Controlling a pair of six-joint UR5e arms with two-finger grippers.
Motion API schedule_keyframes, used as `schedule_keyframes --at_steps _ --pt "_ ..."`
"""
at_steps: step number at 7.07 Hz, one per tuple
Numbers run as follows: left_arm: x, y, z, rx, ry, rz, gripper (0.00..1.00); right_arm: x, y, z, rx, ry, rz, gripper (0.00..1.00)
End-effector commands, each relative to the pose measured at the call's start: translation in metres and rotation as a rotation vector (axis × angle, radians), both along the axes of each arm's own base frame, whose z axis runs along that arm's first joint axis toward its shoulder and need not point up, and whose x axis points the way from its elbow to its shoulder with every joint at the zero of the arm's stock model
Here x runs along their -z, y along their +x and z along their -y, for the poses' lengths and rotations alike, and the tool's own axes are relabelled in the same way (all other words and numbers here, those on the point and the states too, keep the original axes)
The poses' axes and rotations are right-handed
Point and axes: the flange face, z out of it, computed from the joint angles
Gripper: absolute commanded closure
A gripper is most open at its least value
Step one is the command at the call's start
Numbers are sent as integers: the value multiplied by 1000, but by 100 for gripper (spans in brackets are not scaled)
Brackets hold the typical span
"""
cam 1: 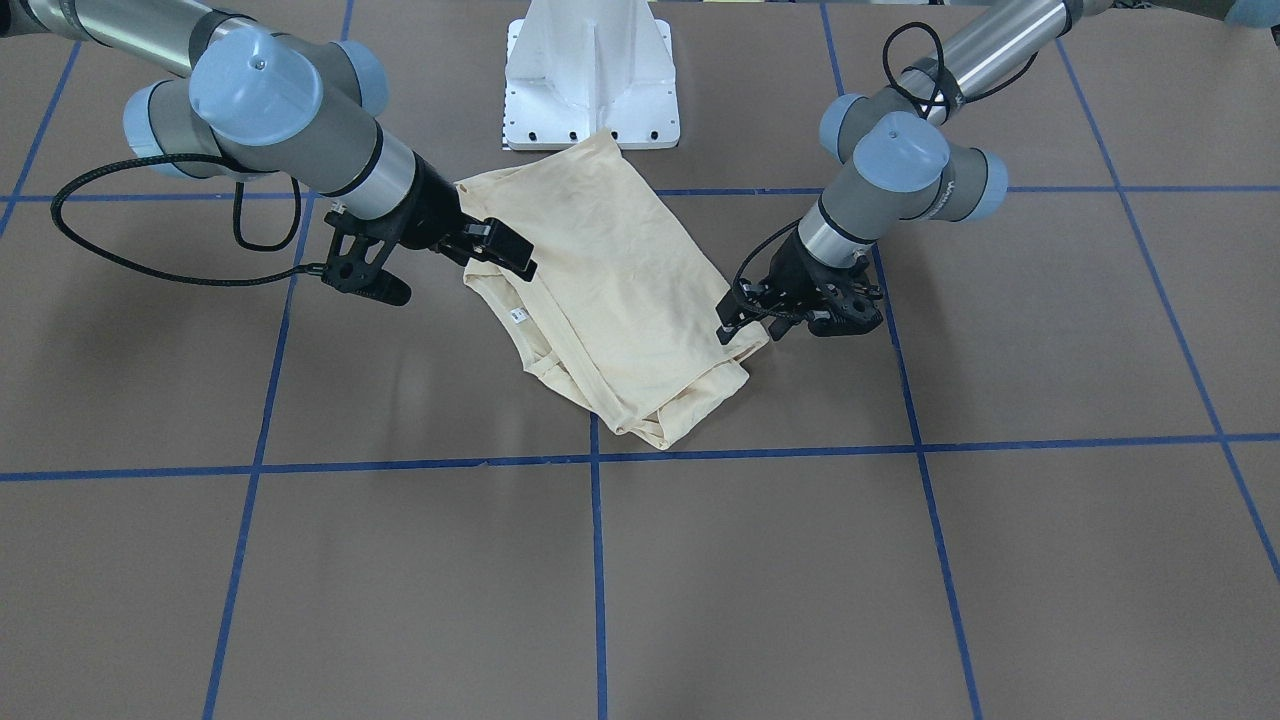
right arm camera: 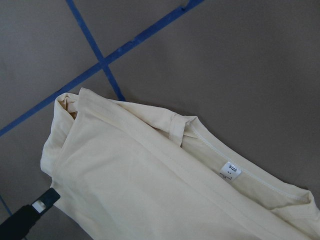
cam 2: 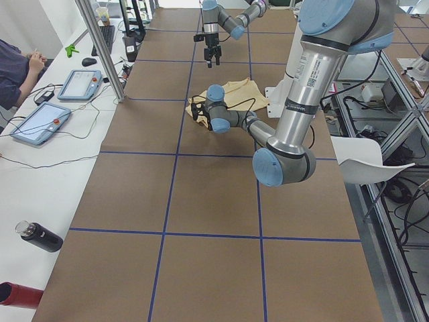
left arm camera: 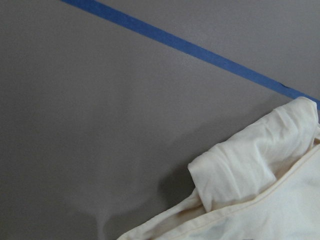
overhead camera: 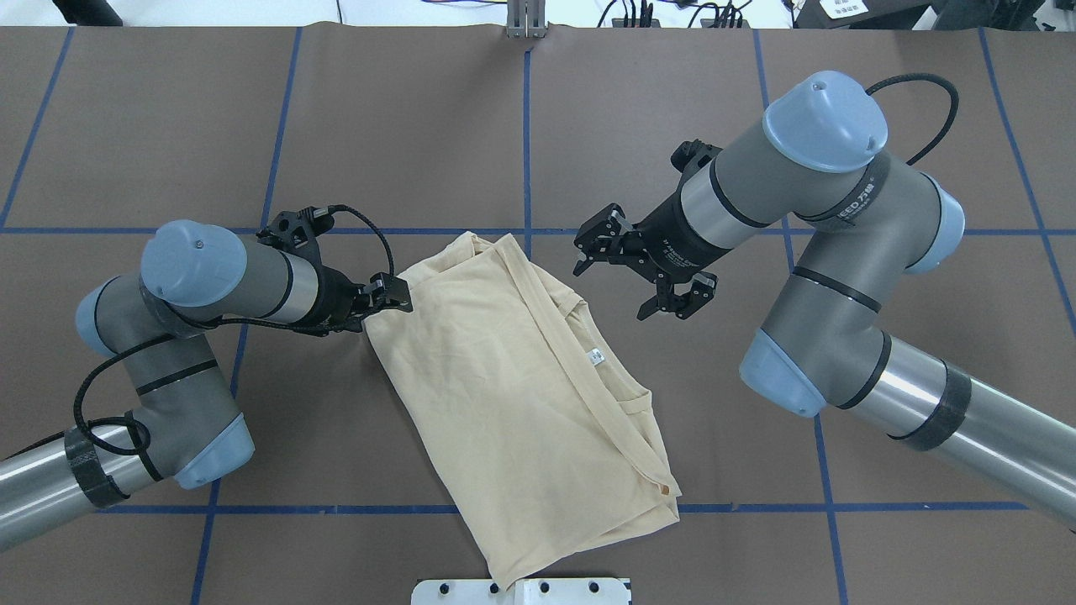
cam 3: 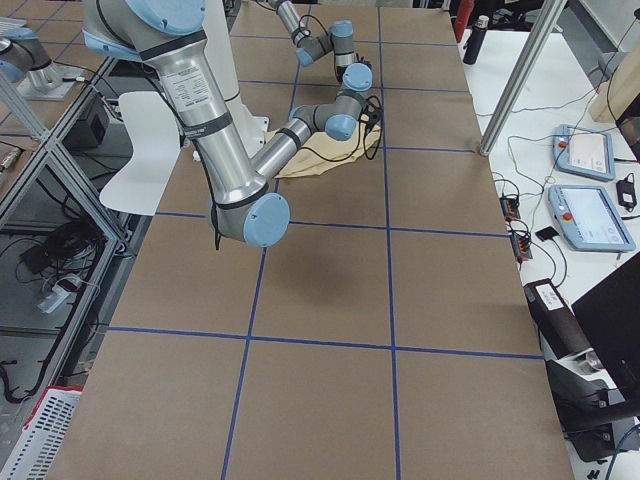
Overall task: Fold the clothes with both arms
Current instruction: 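Grasp the collar corner with the left gripper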
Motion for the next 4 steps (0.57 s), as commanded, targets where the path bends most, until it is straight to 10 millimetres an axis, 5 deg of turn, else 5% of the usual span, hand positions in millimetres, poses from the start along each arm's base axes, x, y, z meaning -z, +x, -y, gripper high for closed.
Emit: schedule_keyframes --at_steps 1,4 --pt "0 1 0 -2 1 1 22 0 0 0 -1 0 -1 0" --pt "0 0 0 -2 2 1 60 -2 -1 -1 2 -3 -5 0"
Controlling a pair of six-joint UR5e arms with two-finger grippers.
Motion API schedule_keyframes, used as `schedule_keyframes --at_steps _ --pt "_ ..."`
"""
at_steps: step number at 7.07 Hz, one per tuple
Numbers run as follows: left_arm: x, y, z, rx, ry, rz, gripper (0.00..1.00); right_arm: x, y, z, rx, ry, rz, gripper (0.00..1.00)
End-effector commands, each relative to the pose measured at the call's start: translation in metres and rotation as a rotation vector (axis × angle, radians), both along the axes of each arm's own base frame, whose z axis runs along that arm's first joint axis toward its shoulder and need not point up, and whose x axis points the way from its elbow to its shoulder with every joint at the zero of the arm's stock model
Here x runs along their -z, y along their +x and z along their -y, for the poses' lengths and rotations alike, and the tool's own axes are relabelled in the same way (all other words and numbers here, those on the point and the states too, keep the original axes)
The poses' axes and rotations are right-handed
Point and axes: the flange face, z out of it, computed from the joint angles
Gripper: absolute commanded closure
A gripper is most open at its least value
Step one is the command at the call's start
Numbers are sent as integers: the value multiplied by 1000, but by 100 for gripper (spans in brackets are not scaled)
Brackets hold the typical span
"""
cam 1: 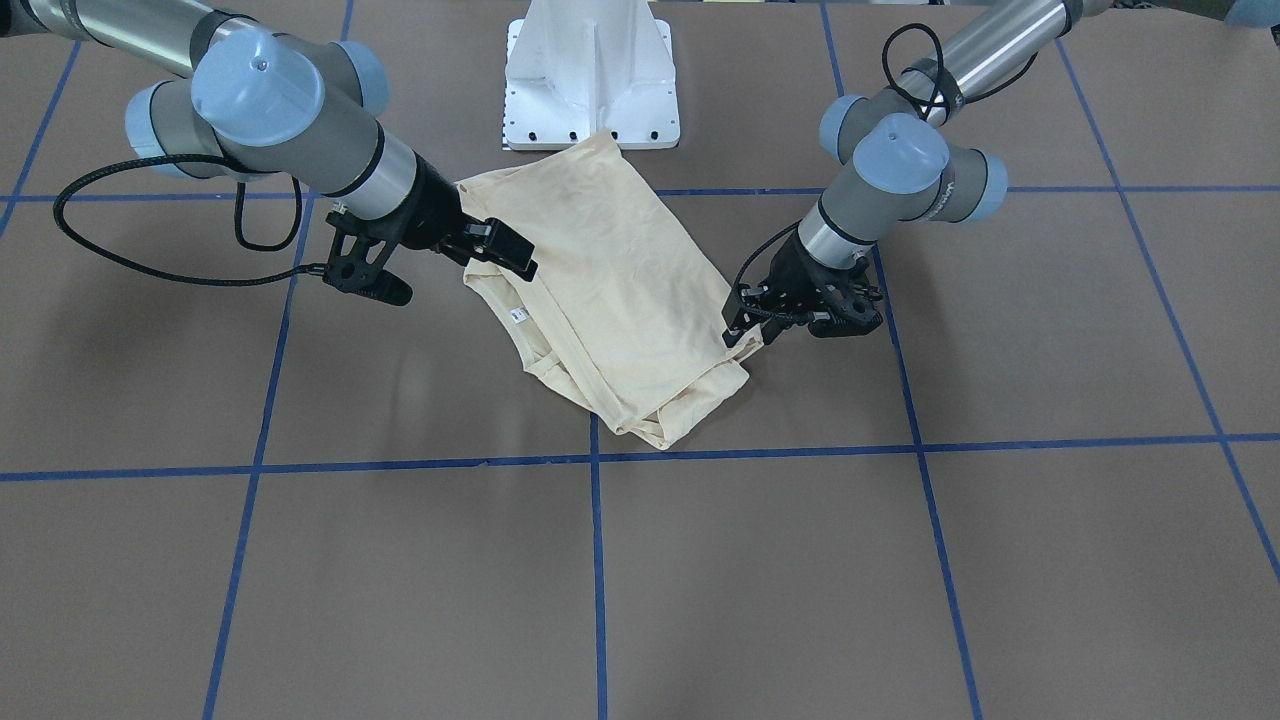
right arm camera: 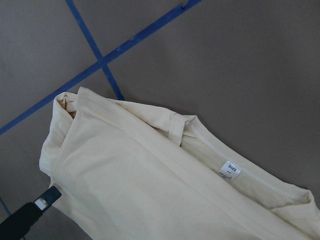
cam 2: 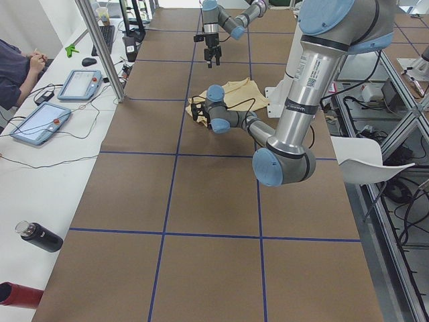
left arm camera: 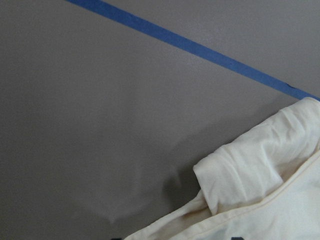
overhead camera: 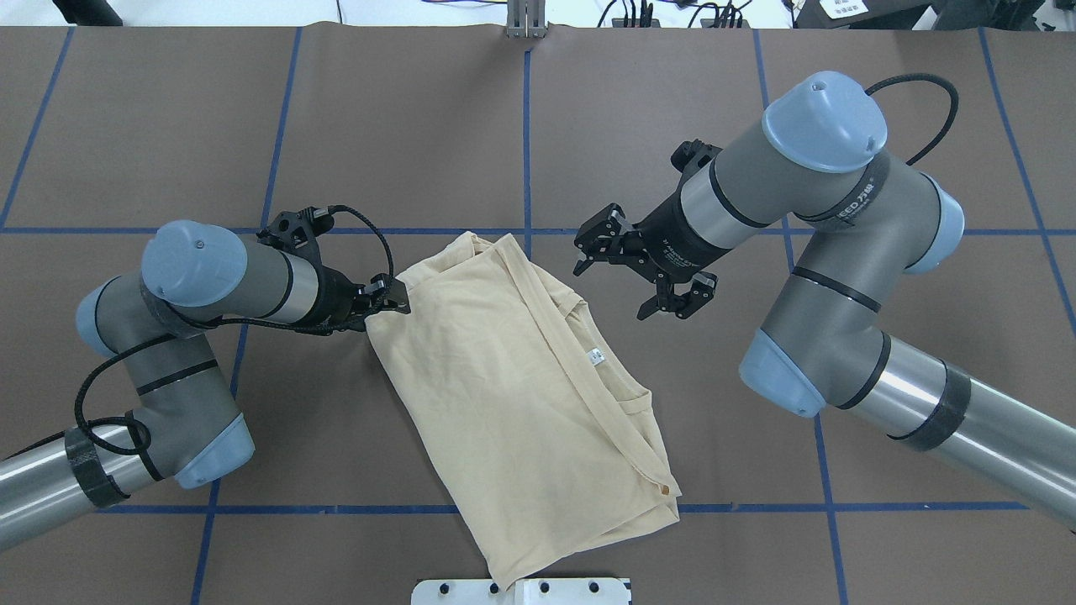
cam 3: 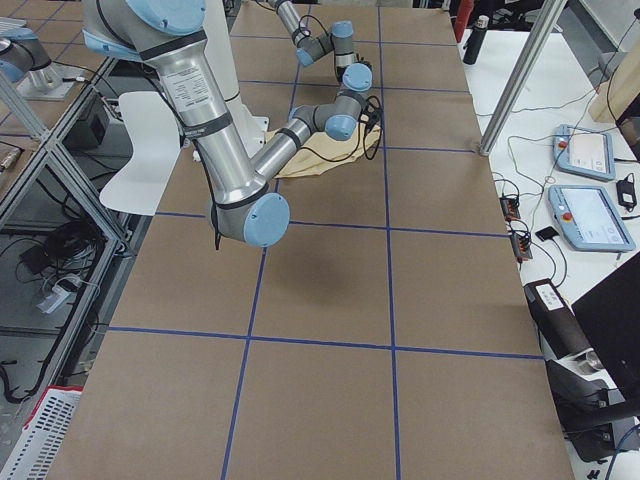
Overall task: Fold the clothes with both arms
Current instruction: 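Grasp the collar corner with the left gripper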
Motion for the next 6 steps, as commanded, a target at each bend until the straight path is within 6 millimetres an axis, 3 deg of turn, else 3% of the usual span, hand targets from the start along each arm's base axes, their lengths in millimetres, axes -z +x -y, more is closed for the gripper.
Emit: schedule_keyframes --at_steps 1,3,6 --pt "0 0 0 0 1 0 69 -2 0 0 0 -2 -3 0" --pt "-2 0 0 -2 -3 4 100 -4 0 0 0 -5 -6 0" --pt "32 13 7 -2 -18 16 100 -4 2 2 -5 -5 -6 0"
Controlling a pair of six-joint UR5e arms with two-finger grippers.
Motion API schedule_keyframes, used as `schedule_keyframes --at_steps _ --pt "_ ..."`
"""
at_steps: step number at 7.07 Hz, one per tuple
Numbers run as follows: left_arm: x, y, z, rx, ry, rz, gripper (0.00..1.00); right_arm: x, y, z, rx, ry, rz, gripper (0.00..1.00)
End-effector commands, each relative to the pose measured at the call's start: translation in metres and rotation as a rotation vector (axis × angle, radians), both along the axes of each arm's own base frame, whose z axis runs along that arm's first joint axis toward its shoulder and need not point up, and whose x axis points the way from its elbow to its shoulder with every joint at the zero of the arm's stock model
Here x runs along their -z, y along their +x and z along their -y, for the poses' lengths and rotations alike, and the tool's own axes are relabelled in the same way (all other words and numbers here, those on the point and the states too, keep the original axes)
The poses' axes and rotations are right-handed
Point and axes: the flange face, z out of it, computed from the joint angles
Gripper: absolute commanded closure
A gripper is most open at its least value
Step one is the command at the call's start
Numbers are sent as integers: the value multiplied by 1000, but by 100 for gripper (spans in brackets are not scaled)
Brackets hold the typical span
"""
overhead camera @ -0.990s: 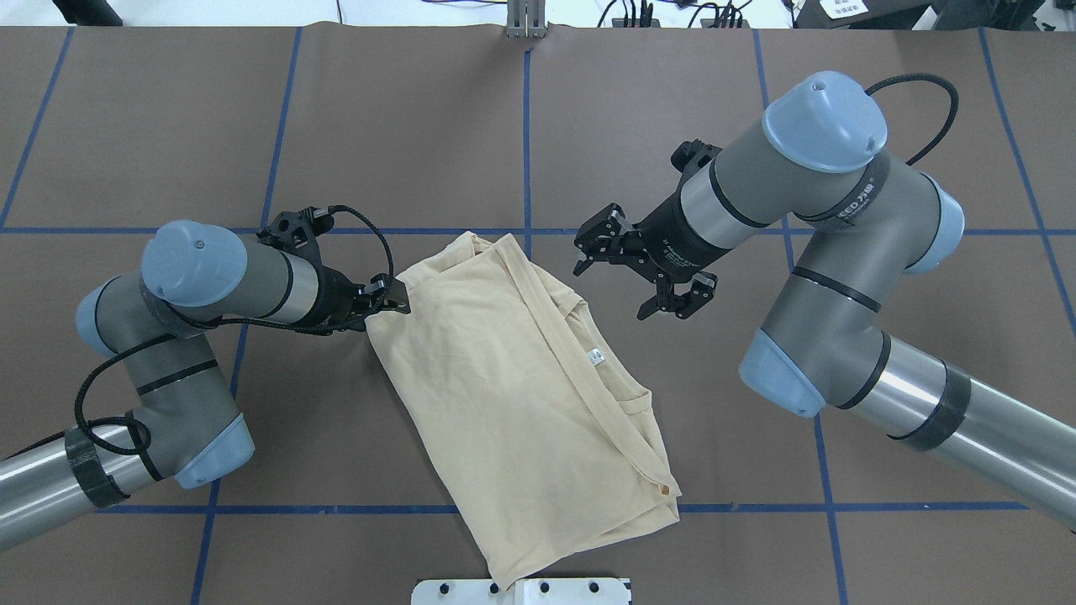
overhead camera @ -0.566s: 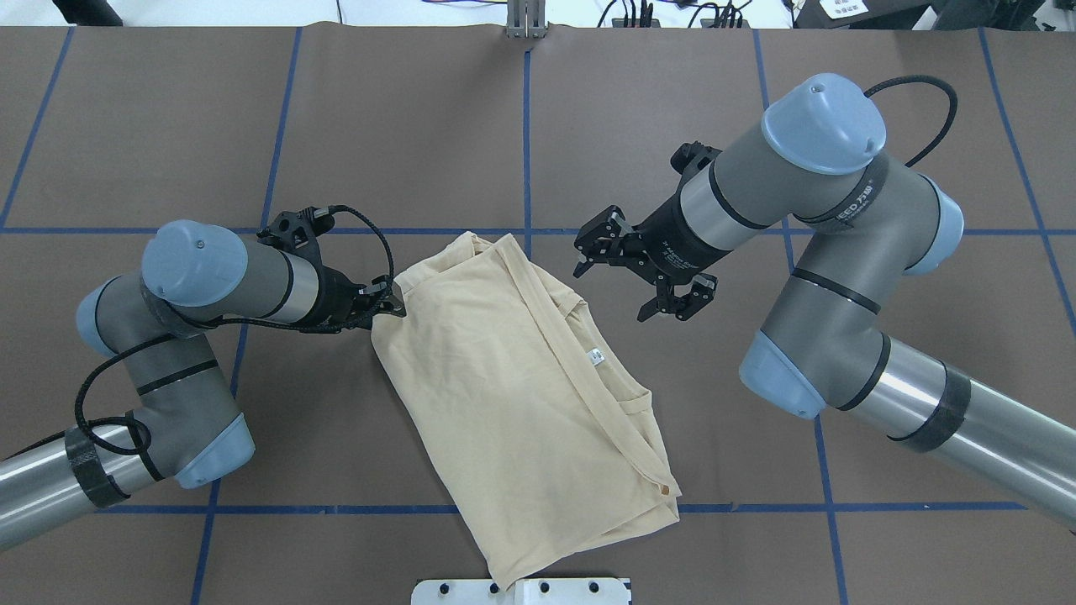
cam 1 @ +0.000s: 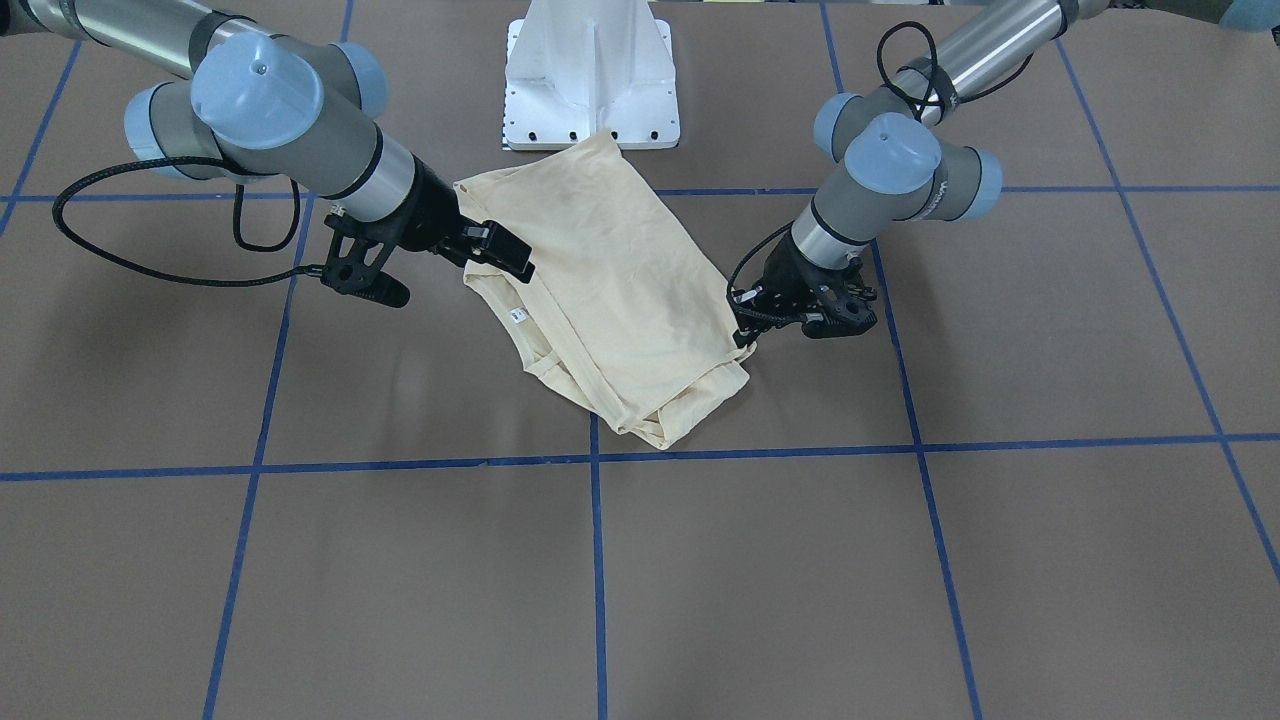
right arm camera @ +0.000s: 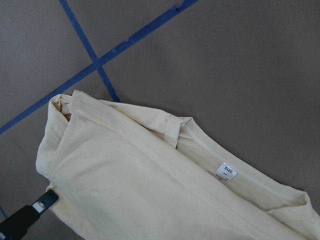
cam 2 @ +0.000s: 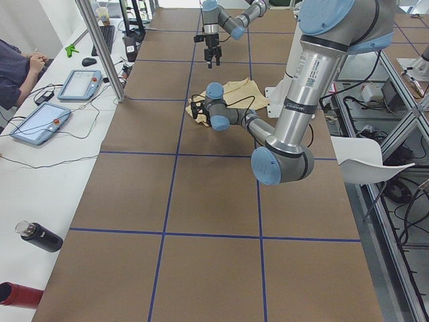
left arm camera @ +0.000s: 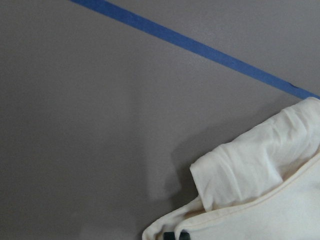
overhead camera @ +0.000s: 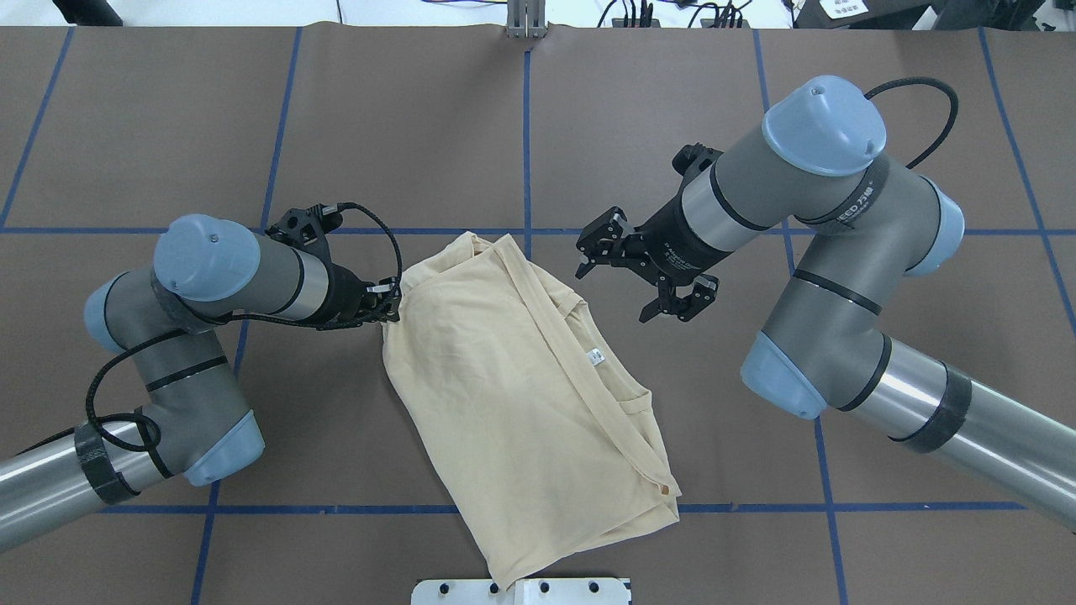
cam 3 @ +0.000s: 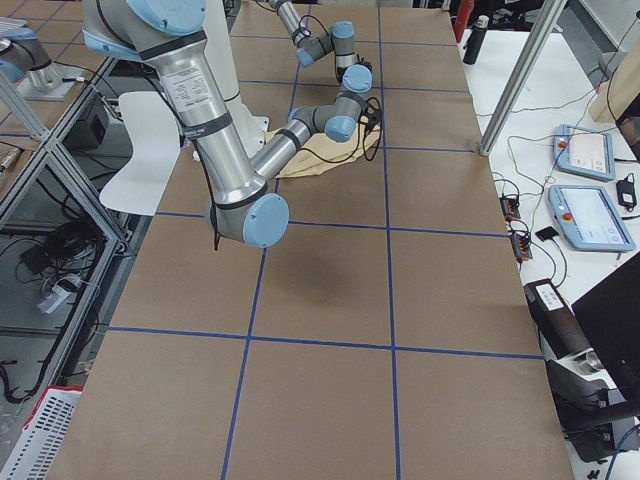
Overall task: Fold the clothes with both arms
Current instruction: 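Grasp the collar corner with the left gripper, then pull the collar corner away from the robot with the left gripper, then release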
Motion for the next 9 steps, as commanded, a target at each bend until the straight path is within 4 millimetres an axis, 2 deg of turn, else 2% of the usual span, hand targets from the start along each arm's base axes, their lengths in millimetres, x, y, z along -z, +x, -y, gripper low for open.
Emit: schedule_keyframes --at_steps 1,2,4,6,7,9 --pt "26 6 9 9 4 -11 100 -4 5 3 -8 -3 -4 0" --pt "34 7 20 23 8 -15 100 -5 7 4 -13 -5 -6 0" --pt "63 7 65 74 21 -27 100 -9 16 9 -27 -8 -8 0" --pt "85 4 101 121 35 -30 100 -13 20 11 -33 -12 -13 0" --pt "96 12 117 179 56 -14 100 -17 22 12 -38 -16 -17 0" --pt "96 18 155 240 48 27 100 -20 26 16 -45 -19 -21 0"
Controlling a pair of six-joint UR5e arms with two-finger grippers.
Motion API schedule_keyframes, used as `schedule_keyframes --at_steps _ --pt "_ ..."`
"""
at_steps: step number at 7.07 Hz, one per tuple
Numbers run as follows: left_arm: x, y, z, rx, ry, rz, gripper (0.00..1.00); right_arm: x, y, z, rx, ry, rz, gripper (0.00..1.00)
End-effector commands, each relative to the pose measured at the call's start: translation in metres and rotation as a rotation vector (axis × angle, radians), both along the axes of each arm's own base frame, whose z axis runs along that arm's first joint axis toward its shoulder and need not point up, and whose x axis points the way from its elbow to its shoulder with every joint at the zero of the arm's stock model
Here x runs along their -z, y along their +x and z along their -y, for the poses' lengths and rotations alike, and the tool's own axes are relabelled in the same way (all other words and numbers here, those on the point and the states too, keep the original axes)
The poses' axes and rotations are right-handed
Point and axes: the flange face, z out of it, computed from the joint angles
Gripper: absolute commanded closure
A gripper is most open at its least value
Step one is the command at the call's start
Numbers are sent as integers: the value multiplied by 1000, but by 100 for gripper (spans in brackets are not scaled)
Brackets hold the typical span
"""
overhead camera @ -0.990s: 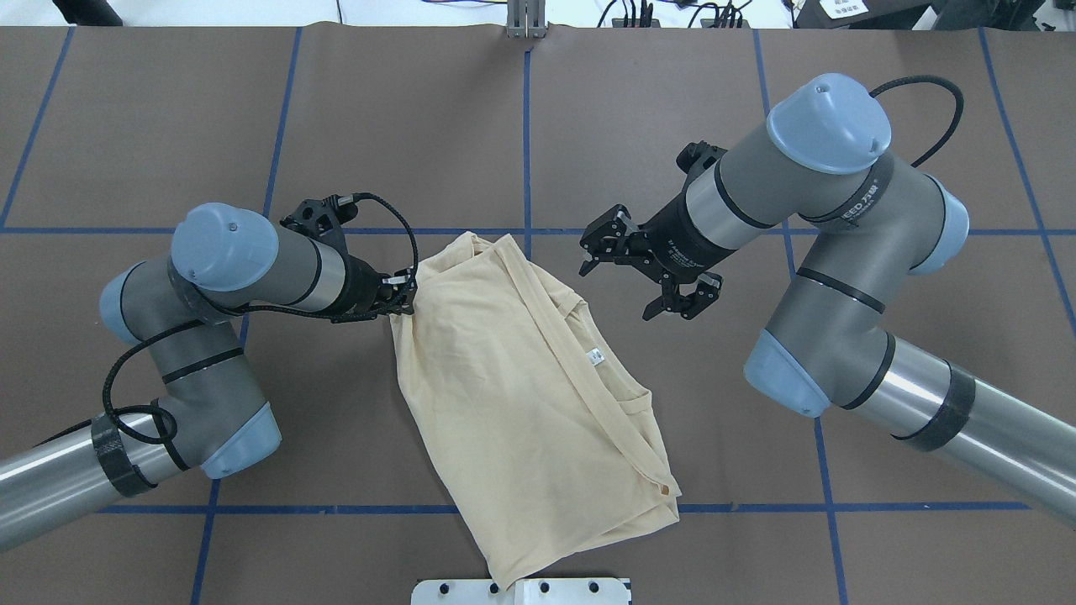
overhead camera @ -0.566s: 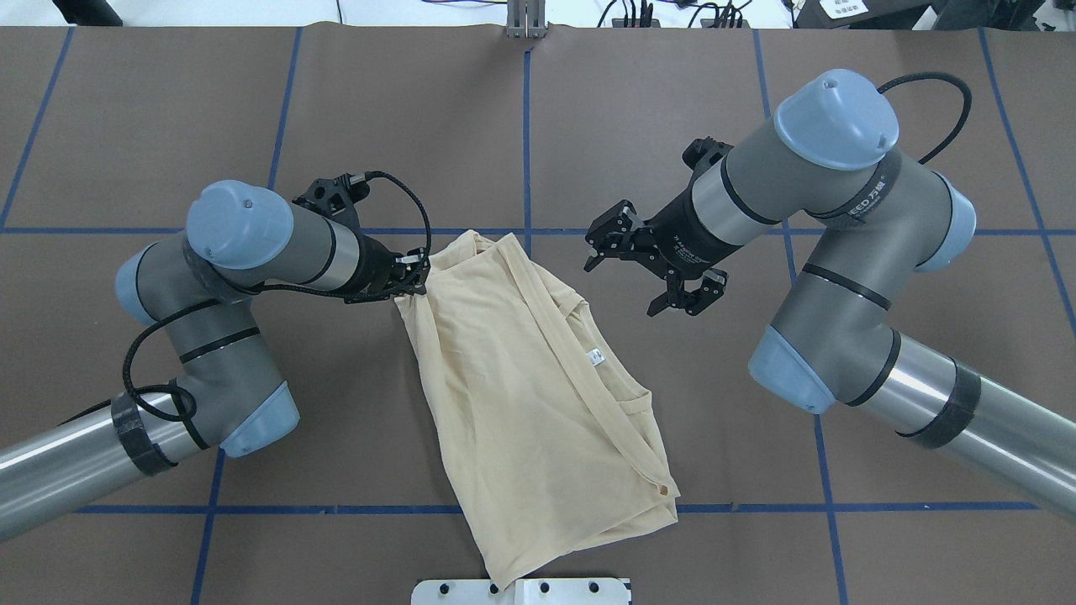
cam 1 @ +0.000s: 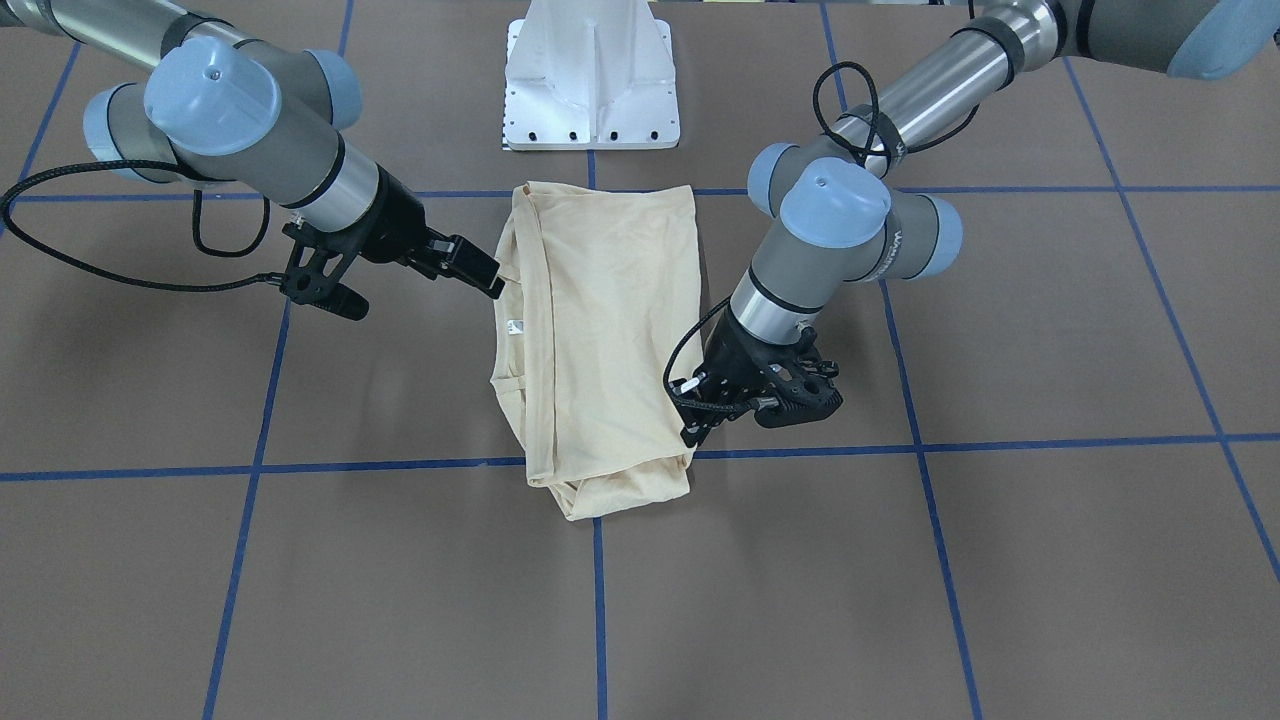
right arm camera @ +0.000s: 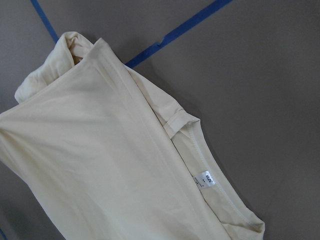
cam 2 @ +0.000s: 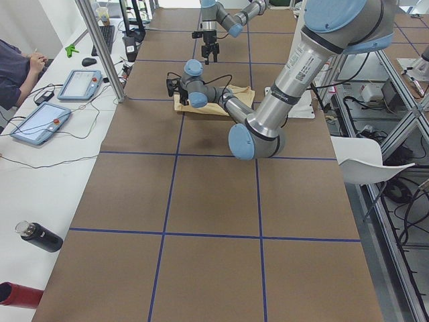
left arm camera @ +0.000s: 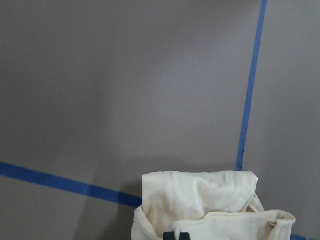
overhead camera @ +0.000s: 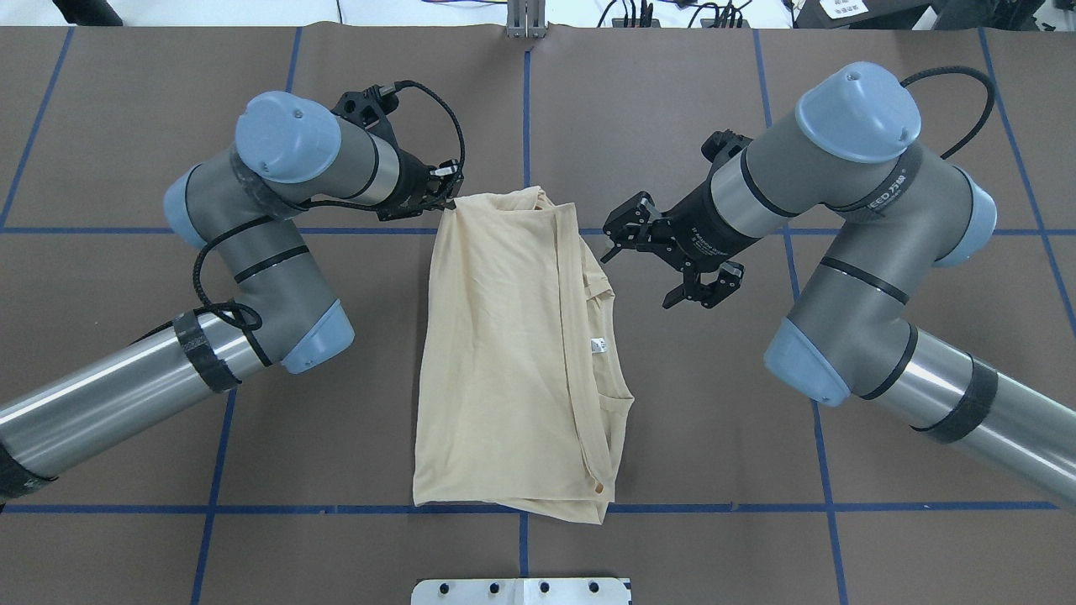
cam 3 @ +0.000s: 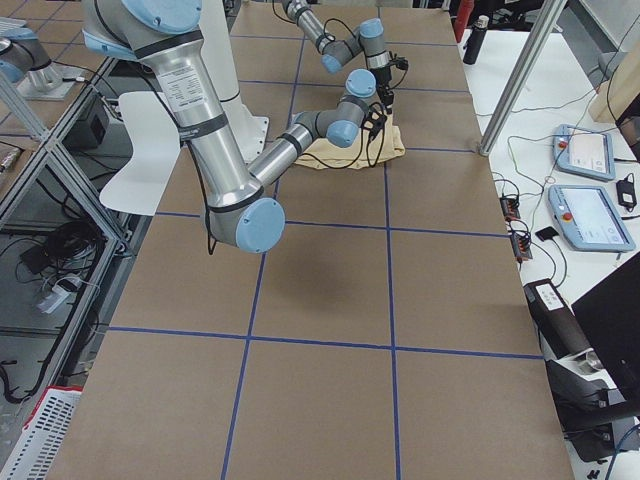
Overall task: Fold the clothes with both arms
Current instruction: 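Pull the collar corner away from the robot with the left gripper, then release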
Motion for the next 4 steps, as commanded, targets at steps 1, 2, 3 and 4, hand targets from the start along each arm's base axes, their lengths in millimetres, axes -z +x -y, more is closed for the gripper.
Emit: schedule_keyframes --at_steps 1,2,3,4 --pt "-8 -2 37 91 -1 47 100 -2 4 3 -9 -2 -3 0" --pt "-17 -11 50 119 -7 66 100 -4 4 4 -10 -4 -5 0" --pt "-20 -18 61 136 -13 73 100 -3 4 5 -10 -4 -5 0" --pt "-19 -19 64 163 1 75 96 -4 4 5 -10 -5 -6 0"
